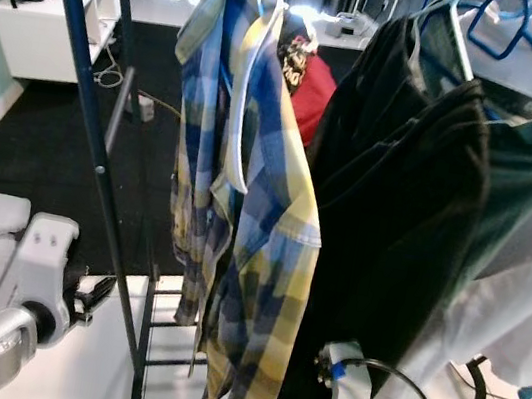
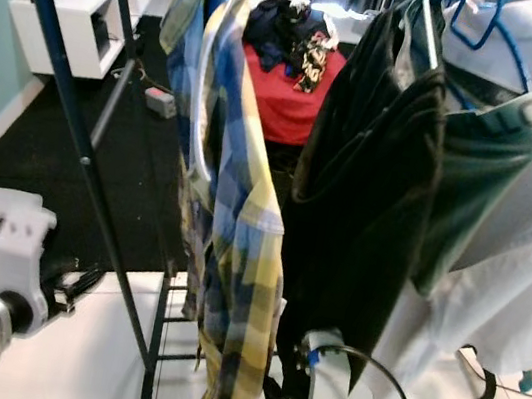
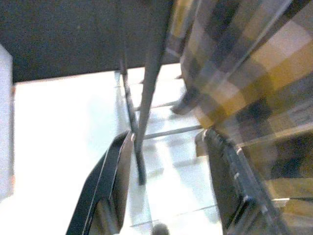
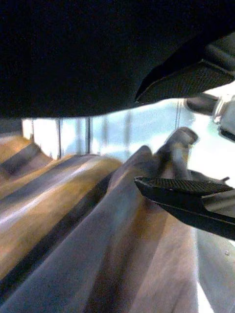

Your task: Hang hanger

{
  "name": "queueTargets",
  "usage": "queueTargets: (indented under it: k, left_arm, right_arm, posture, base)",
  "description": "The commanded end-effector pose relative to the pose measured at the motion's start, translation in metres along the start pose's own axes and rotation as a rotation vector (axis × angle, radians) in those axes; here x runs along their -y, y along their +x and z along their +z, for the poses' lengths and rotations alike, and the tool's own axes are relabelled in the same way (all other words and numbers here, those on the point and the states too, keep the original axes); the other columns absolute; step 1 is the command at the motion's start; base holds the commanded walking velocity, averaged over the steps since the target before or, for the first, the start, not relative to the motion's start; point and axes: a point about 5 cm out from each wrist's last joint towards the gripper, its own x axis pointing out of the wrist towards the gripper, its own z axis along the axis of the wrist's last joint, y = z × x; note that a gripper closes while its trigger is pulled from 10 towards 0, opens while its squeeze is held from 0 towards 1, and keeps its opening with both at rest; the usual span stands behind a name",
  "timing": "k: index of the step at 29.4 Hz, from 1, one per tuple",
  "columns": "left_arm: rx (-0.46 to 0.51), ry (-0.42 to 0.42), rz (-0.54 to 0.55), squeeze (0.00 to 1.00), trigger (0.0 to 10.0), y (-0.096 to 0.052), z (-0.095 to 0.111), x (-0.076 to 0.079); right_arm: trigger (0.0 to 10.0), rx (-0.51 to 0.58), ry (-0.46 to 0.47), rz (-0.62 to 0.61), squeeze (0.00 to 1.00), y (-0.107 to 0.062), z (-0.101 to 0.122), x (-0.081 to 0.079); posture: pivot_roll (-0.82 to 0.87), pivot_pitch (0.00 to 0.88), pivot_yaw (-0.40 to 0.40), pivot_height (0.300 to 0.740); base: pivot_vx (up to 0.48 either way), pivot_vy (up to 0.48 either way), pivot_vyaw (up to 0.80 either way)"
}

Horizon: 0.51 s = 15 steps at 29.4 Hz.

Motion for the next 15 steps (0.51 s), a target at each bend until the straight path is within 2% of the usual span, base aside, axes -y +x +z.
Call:
queueTargets:
  k: [1, 2, 3, 4, 7, 8, 10, 13, 15]
  left_arm:
    - [-0.022, 0.009, 0.021, 0.00, 10.0, -0.001, -0.005, -0.002]
    - [-0.210, -0.081, 0.101, 0.00, 10.0, 0.011, -0.064, 0.002]
    - [-0.210, -0.081, 0.101, 0.00, 10.0, 0.011, -0.064, 0.002]
    - [-0.266, -0.095, 0.111, 0.00, 10.0, 0.012, -0.081, 0.006]
    - [-0.290, -0.130, 0.128, 0.00, 10.0, 0.011, -0.092, 0.008]
    - [-0.352, -0.086, 0.189, 0.00, 10.0, 0.009, -0.103, 0.007]
    - [-0.361, -0.055, 0.200, 0.00, 10.0, 0.006, -0.108, 0.007]
    - [-0.345, -0.067, 0.176, 0.00, 10.0, 0.004, -0.111, 0.008]
    - [-0.298, -0.032, 0.132, 0.00, 10.0, 0.004, -0.111, 0.010]
  right_arm:
    - [10.0, -0.002, -0.001, -0.021, 0.00, -0.001, -0.004, 0.003]
    - [10.0, -0.090, 0.081, -0.193, 0.00, 0.013, -0.033, 0.019]
    - [10.0, -0.090, 0.081, -0.193, 0.00, 0.013, -0.033, 0.019]
    - [10.0, -0.110, 0.092, -0.245, 0.00, 0.015, -0.040, 0.023]
    - [10.0, -0.115, 0.095, -0.276, 0.00, 0.016, -0.042, 0.026]
    - [10.0, -0.120, 0.092, -0.290, 0.00, 0.017, -0.043, 0.027]
    - [10.0, -0.126, 0.096, -0.291, 0.00, 0.017, -0.044, 0.028]
    - [10.0, -0.130, 0.101, -0.288, 0.00, 0.017, -0.045, 0.027]
    - [10.0, -0.131, 0.103, -0.285, 0.00, 0.019, -0.049, 0.026]
  posture:
    - [-0.01, 0.153, -0.022, 0.740]
    - [-0.02, 0.152, -0.026, 0.740]
    - [-0.02, 0.152, -0.026, 0.740]
    - [-0.03, 0.153, -0.020, 0.740]
    - [-0.02, 0.153, -0.017, 0.740]
    - [-0.01, 0.153, -0.014, 0.740]
    - [0.00, 0.153, -0.014, 0.740]
    - [0.01, 0.156, -0.019, 0.740]
    - [0.01, 0.157, -0.017, 0.740]
  base:
    - [0.000, 0.000, 0.00]
    - [0.000, 0.000, 0.00]
    - [0.000, 0.000, 0.00]
    - [0.000, 0.000, 0.00]
    - [0.000, 0.000, 0.00]
    - [0.000, 0.000, 0.00]
    - [0.000, 0.000, 0.00]
    - [0.000, 0.000, 0.00]
    - [0.000, 0.000, 0.00]
